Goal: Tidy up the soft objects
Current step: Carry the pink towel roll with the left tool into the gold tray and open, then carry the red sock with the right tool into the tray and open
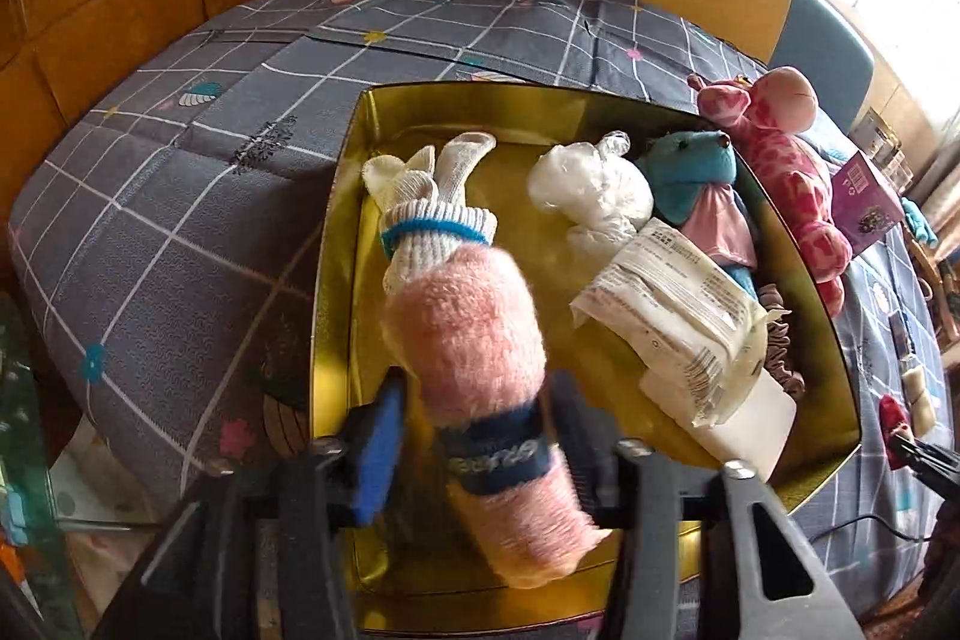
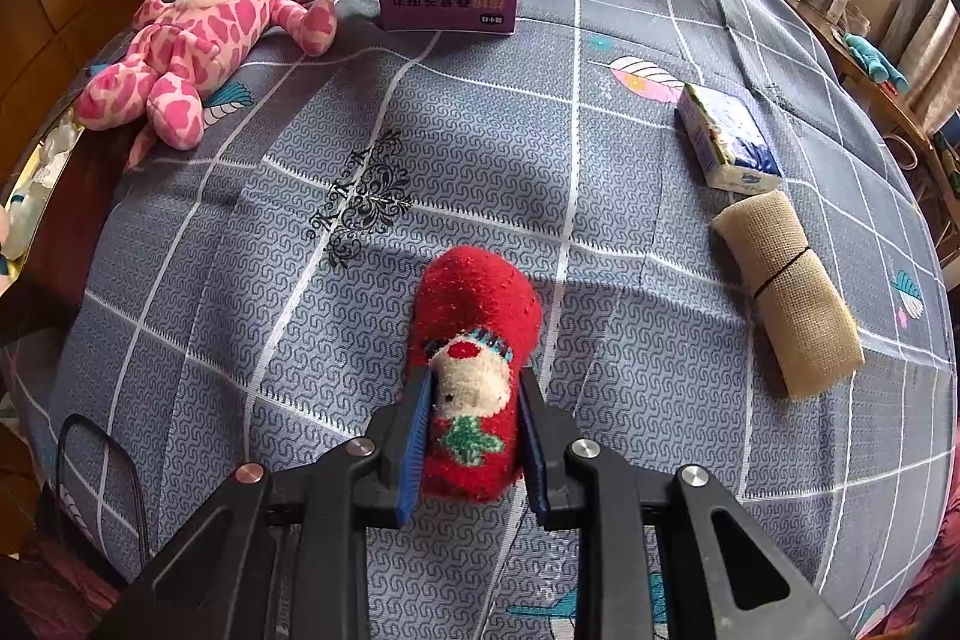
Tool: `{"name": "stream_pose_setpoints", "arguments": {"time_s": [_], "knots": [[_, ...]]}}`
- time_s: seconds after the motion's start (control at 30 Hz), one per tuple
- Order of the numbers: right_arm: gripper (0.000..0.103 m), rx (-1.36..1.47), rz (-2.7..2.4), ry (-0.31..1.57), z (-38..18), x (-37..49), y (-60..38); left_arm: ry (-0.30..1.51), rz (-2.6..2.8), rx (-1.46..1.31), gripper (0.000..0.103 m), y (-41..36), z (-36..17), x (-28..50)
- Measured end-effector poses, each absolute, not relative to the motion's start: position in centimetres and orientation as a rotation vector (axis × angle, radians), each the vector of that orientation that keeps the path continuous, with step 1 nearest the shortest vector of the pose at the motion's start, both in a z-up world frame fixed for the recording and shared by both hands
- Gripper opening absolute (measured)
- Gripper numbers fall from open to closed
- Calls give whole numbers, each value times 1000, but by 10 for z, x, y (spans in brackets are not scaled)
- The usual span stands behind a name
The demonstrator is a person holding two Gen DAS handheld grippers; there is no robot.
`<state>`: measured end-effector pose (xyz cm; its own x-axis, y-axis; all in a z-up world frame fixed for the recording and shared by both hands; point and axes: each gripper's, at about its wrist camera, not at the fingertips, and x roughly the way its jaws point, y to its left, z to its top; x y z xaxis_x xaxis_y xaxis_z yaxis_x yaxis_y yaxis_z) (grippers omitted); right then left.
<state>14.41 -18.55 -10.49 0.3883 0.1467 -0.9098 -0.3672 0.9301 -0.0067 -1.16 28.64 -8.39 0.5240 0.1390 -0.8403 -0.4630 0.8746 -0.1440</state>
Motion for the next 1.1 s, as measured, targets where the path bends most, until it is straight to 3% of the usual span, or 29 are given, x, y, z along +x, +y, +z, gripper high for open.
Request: {"name": "stream_pose_setpoints", "arguments": {"time_s": [0.53, 0.83, 1.1], "knots": [[20, -175, 334, 1059, -81, 132, -171, 811, 386, -308, 63, 255, -38, -35], [20, -210, 655, 922, -28, 97, -66, 802, 377, -300, 64, 247, -34, -41], [20, -274, 919, 895, -17, 67, 35, 809, 386, -321, 64, 252, -40, -47]]}}
